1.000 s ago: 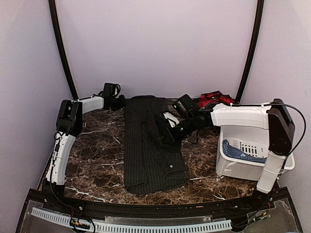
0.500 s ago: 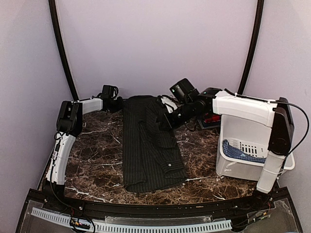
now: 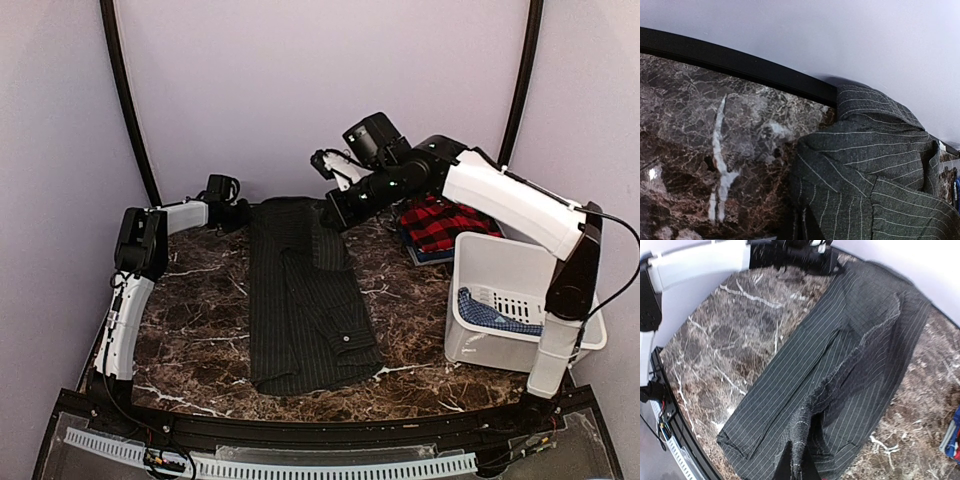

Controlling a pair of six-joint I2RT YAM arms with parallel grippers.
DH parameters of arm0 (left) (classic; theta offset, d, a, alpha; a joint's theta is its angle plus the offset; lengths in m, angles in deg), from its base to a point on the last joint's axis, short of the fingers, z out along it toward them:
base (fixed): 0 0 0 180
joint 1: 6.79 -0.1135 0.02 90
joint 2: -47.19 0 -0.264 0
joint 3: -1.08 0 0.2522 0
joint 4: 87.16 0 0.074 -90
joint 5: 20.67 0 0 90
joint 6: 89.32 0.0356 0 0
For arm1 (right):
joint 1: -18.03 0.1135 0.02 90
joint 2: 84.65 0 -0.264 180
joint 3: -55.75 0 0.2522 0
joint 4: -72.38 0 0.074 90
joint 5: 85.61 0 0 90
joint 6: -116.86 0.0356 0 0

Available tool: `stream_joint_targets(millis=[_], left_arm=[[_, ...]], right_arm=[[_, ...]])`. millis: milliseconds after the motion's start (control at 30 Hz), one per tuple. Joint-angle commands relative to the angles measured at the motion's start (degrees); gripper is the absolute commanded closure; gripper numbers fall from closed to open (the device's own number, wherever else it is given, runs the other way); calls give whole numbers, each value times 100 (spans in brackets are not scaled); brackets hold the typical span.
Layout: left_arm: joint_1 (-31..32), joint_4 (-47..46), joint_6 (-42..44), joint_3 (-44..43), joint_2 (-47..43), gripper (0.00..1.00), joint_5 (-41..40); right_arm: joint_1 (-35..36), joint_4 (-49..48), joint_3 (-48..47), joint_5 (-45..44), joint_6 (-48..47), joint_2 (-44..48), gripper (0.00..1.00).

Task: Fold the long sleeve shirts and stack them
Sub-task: Move the rectangle-folded shirt to the center of the board.

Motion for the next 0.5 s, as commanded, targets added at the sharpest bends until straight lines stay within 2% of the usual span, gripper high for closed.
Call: stream_joint_targets(millis=[0, 33, 200, 267, 467], left_arm=[[-107, 324, -35, -166, -62, 92, -45], [-116, 372, -36, -207, -76, 84, 38], [-153, 536, -39, -241, -321, 66, 279], [-156, 626, 1, -226, -460, 61, 312], [-159, 851, 92, 7, -1014, 54, 443]], right_arm=[[164, 141, 71, 231, -68, -457, 100], [182, 109, 73, 318, -55, -591, 100], [370, -17, -169, 737, -36, -1215, 100], [470, 70, -343, 783, -78, -1516, 100], [631, 269, -731, 955, -106, -2166, 100]])
